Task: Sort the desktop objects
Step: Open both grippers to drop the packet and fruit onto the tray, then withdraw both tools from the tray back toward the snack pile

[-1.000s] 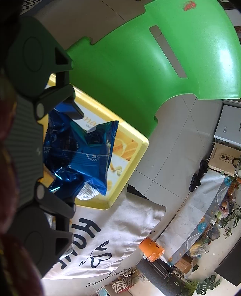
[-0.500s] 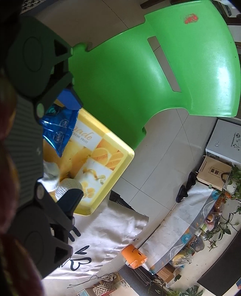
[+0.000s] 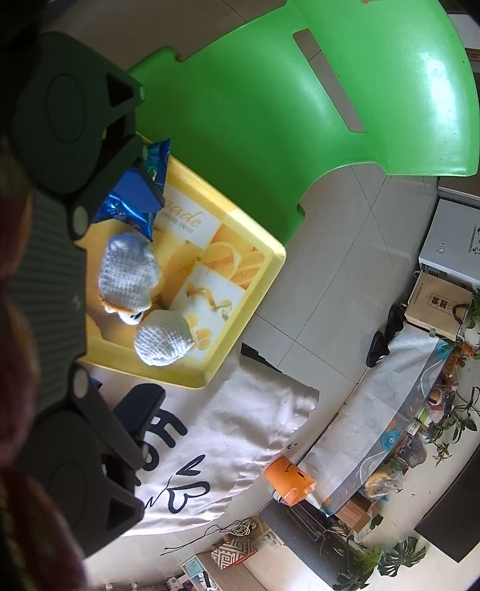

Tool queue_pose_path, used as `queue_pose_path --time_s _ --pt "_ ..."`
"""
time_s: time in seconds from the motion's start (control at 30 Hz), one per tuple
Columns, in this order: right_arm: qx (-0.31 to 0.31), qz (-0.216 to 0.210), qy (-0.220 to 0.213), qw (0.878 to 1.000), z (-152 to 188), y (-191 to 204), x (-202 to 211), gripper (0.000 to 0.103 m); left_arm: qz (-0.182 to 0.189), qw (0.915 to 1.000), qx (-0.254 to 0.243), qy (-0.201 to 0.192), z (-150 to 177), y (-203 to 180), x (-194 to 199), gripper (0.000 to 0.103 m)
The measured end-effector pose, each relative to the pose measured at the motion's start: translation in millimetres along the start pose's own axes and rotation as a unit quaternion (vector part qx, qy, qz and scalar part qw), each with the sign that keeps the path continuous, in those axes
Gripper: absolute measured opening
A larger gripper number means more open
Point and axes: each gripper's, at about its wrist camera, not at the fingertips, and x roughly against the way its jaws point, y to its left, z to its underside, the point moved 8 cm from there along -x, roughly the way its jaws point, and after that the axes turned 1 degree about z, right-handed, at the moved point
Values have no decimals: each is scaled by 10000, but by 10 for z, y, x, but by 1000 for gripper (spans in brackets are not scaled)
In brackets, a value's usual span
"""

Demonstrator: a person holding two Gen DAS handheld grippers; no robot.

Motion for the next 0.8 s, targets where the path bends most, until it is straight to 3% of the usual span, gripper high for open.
queue_pose_path --time_s 0.4,0.8 --pt "-567 690 -21 9960 -53 -613 229 79 387 9969 -642 232 228 -472 -84 102" --pt "-1286 1207 86 9843 39 -1172 389 79 545 9913 -1097 472 447 -754 -199 102"
